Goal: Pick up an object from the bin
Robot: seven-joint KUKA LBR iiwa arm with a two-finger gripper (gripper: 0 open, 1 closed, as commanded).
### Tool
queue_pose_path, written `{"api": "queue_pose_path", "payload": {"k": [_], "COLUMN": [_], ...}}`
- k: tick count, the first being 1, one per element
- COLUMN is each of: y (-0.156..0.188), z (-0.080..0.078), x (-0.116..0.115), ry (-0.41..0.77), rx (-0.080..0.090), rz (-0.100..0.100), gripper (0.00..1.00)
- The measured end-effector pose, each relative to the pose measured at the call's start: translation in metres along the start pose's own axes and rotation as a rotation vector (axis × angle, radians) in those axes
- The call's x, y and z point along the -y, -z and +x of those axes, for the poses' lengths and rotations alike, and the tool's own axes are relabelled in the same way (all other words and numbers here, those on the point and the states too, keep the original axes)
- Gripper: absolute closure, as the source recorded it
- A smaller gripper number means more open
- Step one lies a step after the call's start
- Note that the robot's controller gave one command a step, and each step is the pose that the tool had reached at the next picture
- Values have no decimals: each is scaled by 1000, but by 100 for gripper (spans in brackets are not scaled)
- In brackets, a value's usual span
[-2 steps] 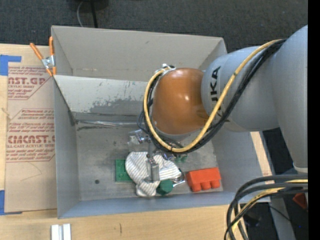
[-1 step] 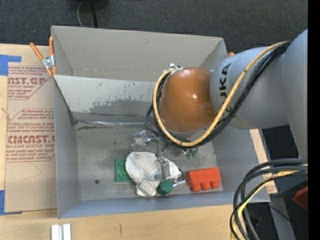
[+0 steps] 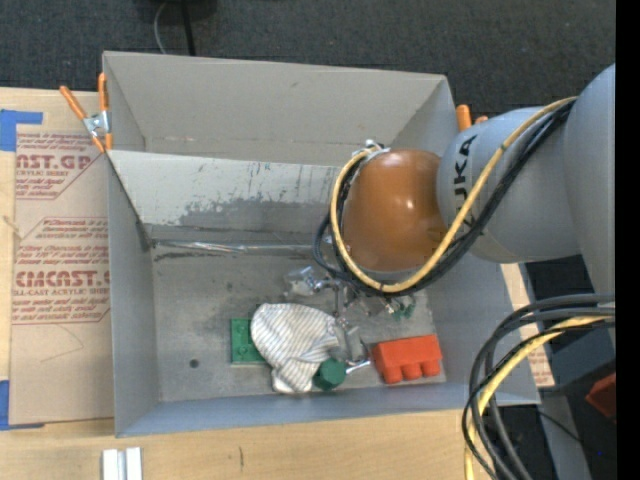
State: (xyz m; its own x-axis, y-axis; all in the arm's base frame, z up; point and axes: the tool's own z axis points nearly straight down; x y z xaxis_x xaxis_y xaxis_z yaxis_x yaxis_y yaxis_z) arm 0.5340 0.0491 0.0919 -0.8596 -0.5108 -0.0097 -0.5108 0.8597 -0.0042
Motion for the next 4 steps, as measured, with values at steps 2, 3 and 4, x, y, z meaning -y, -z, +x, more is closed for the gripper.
{"api": "queue_pose_path", "payload": {"k": [2,3,4], "y": [-19,13,56], "z": [-18,-21,-27], "x": [19,13,13], "ry": [264,262,255], "rx": [0,-8,3], "rz": [-11,-17,-10], "gripper": [100,100,100]}}
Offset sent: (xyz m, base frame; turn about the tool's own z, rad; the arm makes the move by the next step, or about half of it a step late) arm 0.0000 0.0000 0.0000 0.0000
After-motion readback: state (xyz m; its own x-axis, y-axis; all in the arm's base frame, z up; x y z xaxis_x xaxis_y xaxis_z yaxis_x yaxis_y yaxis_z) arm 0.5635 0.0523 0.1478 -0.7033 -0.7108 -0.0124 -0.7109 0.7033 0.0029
